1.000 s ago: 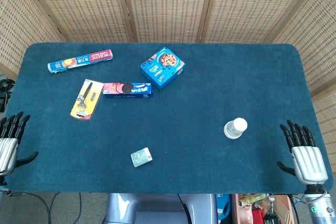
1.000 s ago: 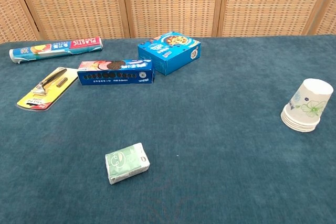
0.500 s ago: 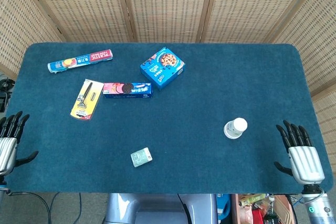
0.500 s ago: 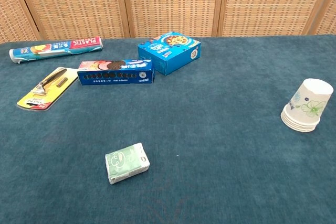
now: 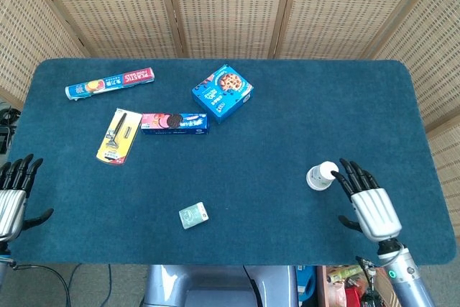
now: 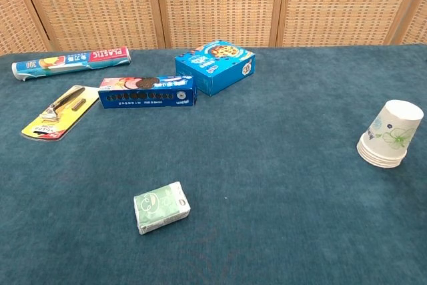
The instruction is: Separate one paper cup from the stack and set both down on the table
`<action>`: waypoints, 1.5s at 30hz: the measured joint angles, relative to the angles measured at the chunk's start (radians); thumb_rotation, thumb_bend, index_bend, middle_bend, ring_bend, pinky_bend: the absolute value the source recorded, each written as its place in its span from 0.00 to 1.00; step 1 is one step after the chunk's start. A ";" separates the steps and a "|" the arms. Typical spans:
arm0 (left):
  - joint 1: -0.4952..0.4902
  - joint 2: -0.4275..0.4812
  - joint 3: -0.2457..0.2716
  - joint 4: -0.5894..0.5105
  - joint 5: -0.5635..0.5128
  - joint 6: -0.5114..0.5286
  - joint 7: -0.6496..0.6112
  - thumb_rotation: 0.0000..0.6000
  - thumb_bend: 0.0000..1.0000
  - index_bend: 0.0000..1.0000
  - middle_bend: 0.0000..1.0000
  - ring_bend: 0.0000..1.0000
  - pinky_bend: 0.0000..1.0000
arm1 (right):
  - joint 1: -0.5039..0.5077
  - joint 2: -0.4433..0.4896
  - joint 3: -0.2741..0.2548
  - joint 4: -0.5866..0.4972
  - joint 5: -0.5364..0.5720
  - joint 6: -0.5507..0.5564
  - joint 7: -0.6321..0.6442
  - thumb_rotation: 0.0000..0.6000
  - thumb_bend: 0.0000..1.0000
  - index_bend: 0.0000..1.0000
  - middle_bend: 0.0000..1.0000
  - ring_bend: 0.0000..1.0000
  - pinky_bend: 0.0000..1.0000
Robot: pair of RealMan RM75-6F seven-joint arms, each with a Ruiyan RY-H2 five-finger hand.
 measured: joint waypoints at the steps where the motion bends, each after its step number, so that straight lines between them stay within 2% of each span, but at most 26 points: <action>1: 0.000 -0.001 0.001 0.001 0.000 -0.001 0.003 1.00 0.18 0.00 0.00 0.00 0.00 | 0.014 -0.008 0.006 -0.008 0.015 -0.022 -0.019 1.00 0.11 0.18 0.08 0.00 0.24; 11: -0.004 -0.010 0.000 0.015 -0.009 -0.010 0.010 1.00 0.18 0.00 0.00 0.00 0.00 | 0.129 -0.094 0.086 -0.033 0.211 -0.166 -0.172 1.00 0.12 0.19 0.10 0.00 0.28; 21: -0.009 -0.020 -0.001 0.030 -0.021 -0.025 0.019 1.00 0.18 0.00 0.00 0.00 0.00 | 0.218 -0.160 0.145 0.018 0.397 -0.227 -0.286 1.00 0.14 0.21 0.10 0.00 0.28; 33: -0.012 -0.027 0.002 0.025 -0.014 -0.024 0.038 1.00 0.18 0.00 0.00 0.00 0.00 | 0.278 -0.170 0.160 0.088 0.535 -0.279 -0.295 1.00 0.15 0.22 0.12 0.00 0.30; 45: -0.014 -0.029 0.005 0.018 -0.008 -0.024 0.046 1.00 0.18 0.00 0.00 0.00 0.00 | 0.315 -0.183 0.137 0.123 0.598 -0.302 -0.286 1.00 0.17 0.26 0.15 0.00 0.32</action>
